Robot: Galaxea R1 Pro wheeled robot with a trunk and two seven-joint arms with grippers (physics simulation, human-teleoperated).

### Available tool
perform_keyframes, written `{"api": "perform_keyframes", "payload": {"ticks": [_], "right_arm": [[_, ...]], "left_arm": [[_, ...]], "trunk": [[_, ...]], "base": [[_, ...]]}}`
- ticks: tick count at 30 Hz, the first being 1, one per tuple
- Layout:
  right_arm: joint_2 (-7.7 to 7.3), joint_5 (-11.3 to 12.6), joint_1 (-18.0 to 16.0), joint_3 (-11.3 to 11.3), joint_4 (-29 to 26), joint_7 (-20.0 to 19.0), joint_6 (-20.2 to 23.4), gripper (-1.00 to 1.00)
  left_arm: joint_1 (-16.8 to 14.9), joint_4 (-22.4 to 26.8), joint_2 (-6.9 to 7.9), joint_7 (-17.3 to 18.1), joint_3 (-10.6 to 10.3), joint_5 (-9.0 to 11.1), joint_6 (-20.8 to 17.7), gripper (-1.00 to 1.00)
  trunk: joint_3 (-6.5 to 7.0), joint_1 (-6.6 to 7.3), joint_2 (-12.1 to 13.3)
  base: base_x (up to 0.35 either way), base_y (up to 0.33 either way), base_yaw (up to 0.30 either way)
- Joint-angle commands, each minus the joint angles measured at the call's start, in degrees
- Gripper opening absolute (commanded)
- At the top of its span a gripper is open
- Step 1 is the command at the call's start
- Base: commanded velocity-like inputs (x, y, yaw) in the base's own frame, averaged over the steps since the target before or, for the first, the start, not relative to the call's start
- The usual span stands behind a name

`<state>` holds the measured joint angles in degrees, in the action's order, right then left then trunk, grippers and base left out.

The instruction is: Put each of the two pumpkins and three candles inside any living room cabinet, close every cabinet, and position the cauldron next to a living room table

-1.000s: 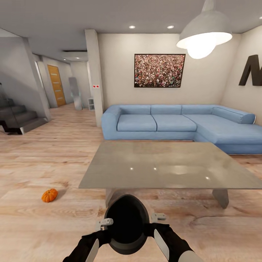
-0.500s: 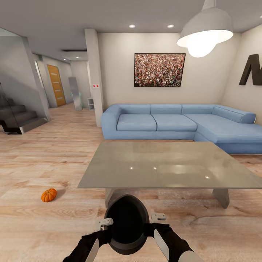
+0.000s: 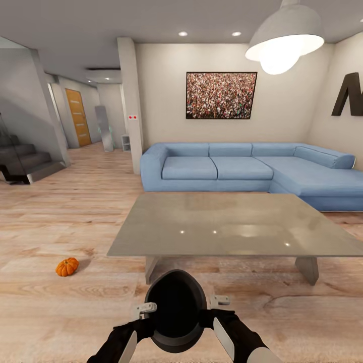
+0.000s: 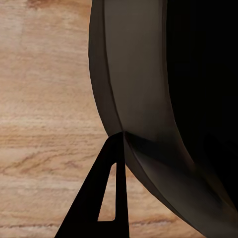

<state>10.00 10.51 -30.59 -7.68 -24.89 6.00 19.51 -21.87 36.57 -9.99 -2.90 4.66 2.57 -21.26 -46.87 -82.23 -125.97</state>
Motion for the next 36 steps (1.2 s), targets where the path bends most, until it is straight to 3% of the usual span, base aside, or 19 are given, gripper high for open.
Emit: {"api": "perform_keyframes", "payload": {"ticks": [1, 25, 36], "right_arm": [[0.00, 0.7, -0.1, 0.3, -0.3, -4.7, -4.4, -1.00], [0.00, 0.7, 0.0, 0.3, -0.3, -4.7, -4.5, -1.00], [0.00, 0.7, 0.0, 0.3, -0.3, -4.7, -4.5, -1.00]], "left_arm": [[0.0, 0.0, 0.06, 0.2, 0.4, 3.8, 0.0, -1.00], [0.0, 0.0, 0.06, 0.2, 0.4, 3.8, 0.0, -1.00], [0.0, 0.0, 0.06, 0.3, 0.4, 3.8, 0.0, -1.00]], "trunk": [[-0.18, -0.22, -0.4], [-4.41, -5.49, -10.0], [-4.41, -5.49, -10.0]], "base": [[0.000, 0.000, 0.000], [0.000, 0.000, -0.027], [0.011, 0.000, 0.000]]}}
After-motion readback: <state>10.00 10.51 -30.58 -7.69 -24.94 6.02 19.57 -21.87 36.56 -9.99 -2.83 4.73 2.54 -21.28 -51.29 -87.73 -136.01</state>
